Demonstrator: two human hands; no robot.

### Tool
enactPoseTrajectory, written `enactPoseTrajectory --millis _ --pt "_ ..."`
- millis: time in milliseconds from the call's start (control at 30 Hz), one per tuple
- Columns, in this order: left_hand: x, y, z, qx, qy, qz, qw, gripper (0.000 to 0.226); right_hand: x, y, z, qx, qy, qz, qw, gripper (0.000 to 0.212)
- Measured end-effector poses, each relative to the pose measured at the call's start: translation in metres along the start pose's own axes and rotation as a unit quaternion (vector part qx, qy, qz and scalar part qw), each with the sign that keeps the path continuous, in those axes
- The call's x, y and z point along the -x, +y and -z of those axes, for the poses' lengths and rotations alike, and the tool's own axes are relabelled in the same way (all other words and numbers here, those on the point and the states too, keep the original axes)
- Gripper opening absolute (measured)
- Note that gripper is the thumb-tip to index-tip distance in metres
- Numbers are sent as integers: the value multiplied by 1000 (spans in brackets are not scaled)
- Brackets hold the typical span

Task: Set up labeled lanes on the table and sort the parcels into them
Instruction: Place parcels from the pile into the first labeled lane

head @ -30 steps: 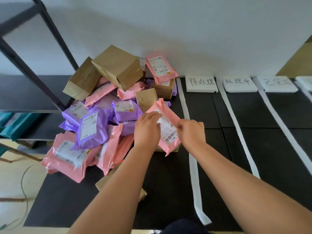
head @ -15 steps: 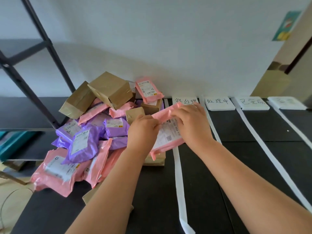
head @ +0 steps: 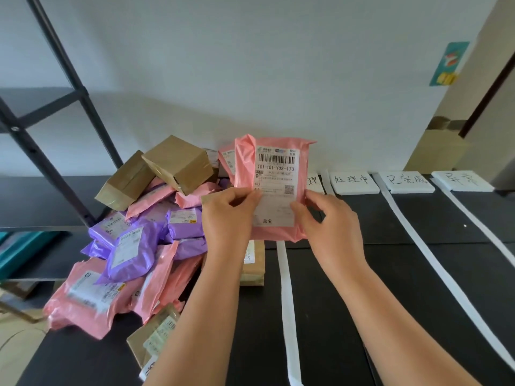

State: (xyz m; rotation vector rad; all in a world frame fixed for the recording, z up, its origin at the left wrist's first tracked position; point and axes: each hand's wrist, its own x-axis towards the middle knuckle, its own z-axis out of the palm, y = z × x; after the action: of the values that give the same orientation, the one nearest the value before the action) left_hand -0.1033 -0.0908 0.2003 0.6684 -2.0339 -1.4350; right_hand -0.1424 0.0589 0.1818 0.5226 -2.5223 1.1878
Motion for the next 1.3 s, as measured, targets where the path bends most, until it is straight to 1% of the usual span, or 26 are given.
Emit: enactPoseTrajectory --millis 67,167,233,267,367,467,600,700,767,900,967,1033,1133,1200,1300 --pt "4 6 -2 71 -6 29 997 9 0 -3 2 -33 8 -17 999 36" --pt "11 15 -4 154 -25 70 985 7 -1 -6 7 -96 33 -68 993 21" --pt "15 20 -3 177 -33 85 980 12 -1 -5 14 -154 53 -95 982 11" --pt "17 21 -2 184 -35 91 978 15 -1 -5 17 -177 60 -103 977 9" --pt "21 23 0 199 -42 92 975 24 0 -6 25 -225 57 -122 965 7" --pt "25 27 4 205 -52 84 974 28 2 -9 32 -254 58 -133 956 7" --pt "29 36 13 178 -63 50 981 20 3 -16 41 -256 59 -126 957 8" --pt "26 42 16 155 -35 21 987 12 4 -21 47 -253 60 -113 959 8" --pt "24 47 18 146 -17 2 989 14 5 -24 48 -242 61 -97 963 8" --pt "27 58 19 105 -17 -30 994 16 10 -30 49 -193 78 -49 977 7" --pt "29 62 23 137 -18 -16 990 12 14 -33 53 -188 86 -28 978 6" --pt "32 66 29 193 -39 3 980 7 17 -37 59 -197 90 -11 976 8" --pt "35 71 36 250 -65 20 966 7 18 -46 67 -198 90 1 976 22" --pt "38 73 38 264 -74 18 961 5 16 -53 70 -183 109 13 977 32" --pt "43 75 38 281 -100 18 954 6 12 -60 73 -173 138 28 975 34"
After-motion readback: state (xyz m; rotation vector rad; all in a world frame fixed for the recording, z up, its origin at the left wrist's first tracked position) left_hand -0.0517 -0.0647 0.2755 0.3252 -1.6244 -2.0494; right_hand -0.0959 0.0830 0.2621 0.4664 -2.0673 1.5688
